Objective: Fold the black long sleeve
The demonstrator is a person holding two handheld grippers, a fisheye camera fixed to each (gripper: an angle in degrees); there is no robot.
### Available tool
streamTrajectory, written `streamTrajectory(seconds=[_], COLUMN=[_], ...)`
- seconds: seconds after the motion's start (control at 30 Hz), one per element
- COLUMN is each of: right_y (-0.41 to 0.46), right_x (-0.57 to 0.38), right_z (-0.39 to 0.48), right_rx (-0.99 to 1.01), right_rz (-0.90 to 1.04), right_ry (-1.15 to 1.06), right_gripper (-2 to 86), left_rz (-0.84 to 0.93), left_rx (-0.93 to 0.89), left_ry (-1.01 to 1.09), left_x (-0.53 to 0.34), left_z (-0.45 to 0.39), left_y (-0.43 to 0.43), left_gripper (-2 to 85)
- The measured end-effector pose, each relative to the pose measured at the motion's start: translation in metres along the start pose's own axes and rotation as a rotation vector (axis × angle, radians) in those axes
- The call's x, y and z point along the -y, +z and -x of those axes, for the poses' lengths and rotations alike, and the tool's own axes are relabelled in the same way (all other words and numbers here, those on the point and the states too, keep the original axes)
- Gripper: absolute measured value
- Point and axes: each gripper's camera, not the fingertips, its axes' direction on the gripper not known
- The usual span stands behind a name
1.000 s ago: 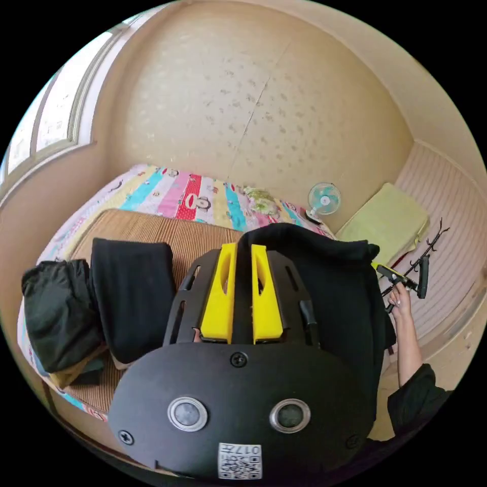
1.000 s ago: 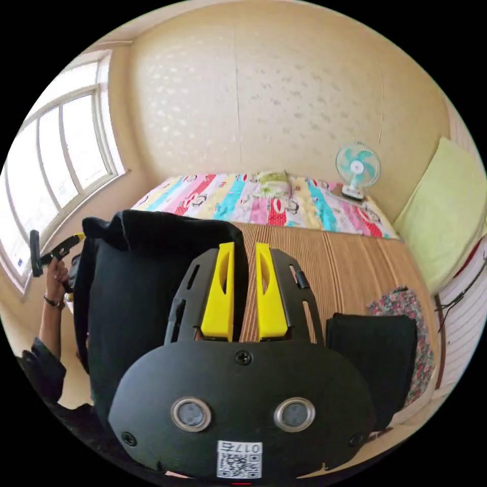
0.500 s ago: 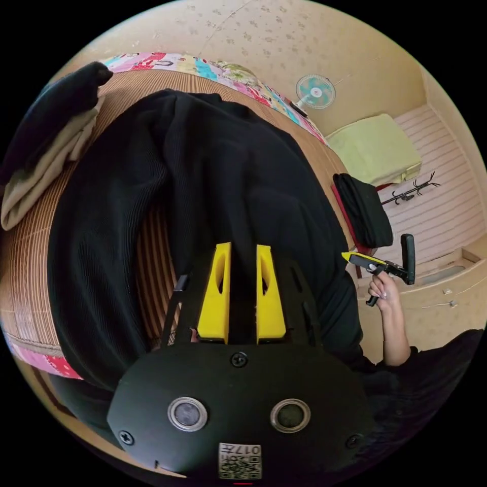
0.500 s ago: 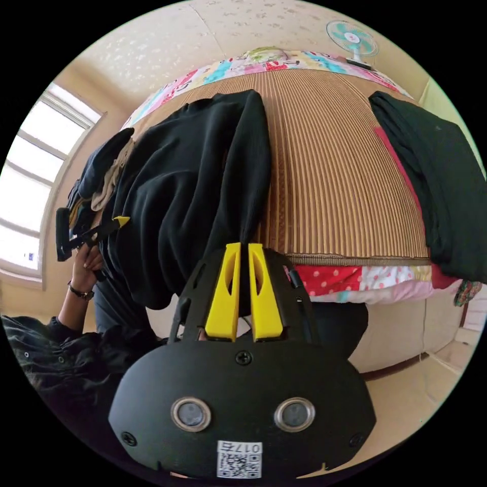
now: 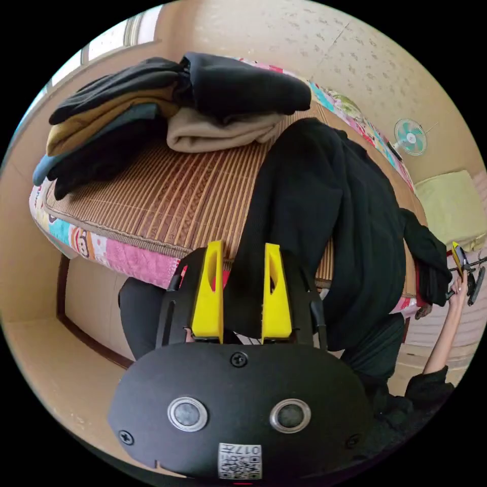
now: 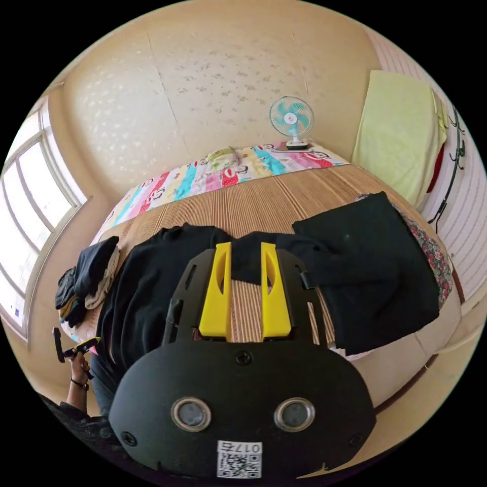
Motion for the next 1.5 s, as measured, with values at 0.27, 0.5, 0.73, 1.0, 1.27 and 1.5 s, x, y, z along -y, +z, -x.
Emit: streamTrajectory(seconds=[0.27, 0.5, 0.73, 1.0, 1.27, 1.5], right_y=[0.059, 0.067, 0.041, -0.079, -0.062, -0.304], right_x=[-0.072, -0.083, -0.079, -0.067, -0.003, 0.063], right_z=[0.046, 0.018, 0.012, -0.118, -0.207, -0.387], right_rx=[0.134, 0.176, 0.051, -0.151, -0.03, -0.089], right_rz=[0.207, 0.327, 0.47, 0.191, 0.366, -0.137], right_ry=[-0.007, -0.024, -0.281, 0.032, 0.07, 0.249], right_gripper=[8.8, 10.2, 4.5, 9.0, 4.6, 3.9], left_rz=[-0.193, -0.131, 0.145, 0.163, 0.109, 0.093], left_rx=[0.161, -0.316, -0.077, -0.155, -0.226, -0.258], left_ry=[-0.315, 0.076, 0.468, 0.173, 0.153, 0.253], left_x=[-0.001, 0.004, -0.037, -0.077, -0.063, -0.076], left_z=[0.098, -0.01, -0.134, -0.047, -0.061, -0.082], left_y=[-0.086, -0.038, 0.022, -0.019, -0.043, -0.058], left_gripper=[5.1, 10.1, 5.2, 6.2, 7.2, 7.1])
